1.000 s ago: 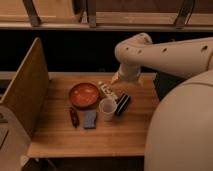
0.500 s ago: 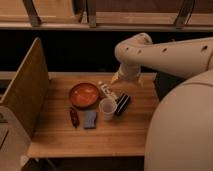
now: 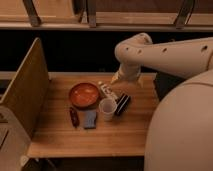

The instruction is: Place the white sponge in the ceramic bowl

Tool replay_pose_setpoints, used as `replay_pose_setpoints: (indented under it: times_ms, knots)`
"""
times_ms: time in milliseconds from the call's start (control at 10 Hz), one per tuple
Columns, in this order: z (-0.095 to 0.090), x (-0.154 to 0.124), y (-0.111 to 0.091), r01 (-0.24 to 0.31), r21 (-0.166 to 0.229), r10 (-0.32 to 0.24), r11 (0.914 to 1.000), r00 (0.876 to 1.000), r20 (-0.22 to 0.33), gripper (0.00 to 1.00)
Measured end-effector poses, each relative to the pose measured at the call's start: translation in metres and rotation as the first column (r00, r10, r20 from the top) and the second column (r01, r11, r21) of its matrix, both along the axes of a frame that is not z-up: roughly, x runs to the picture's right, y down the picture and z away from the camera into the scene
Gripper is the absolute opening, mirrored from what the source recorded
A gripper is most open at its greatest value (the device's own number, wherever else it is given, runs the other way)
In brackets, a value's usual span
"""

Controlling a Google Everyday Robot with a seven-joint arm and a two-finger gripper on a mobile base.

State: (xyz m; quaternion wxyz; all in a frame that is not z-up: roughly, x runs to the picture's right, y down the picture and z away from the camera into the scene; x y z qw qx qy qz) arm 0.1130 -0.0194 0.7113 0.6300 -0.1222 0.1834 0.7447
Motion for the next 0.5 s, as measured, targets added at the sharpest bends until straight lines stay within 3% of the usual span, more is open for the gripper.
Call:
replay_pose_setpoints:
  times_ms: [500]
  knots:
    - [-0.0007, -0.0043, 0.0002, 0.011, 0.000, -0.011, 0.9999, 1.000, 0.013, 0.80]
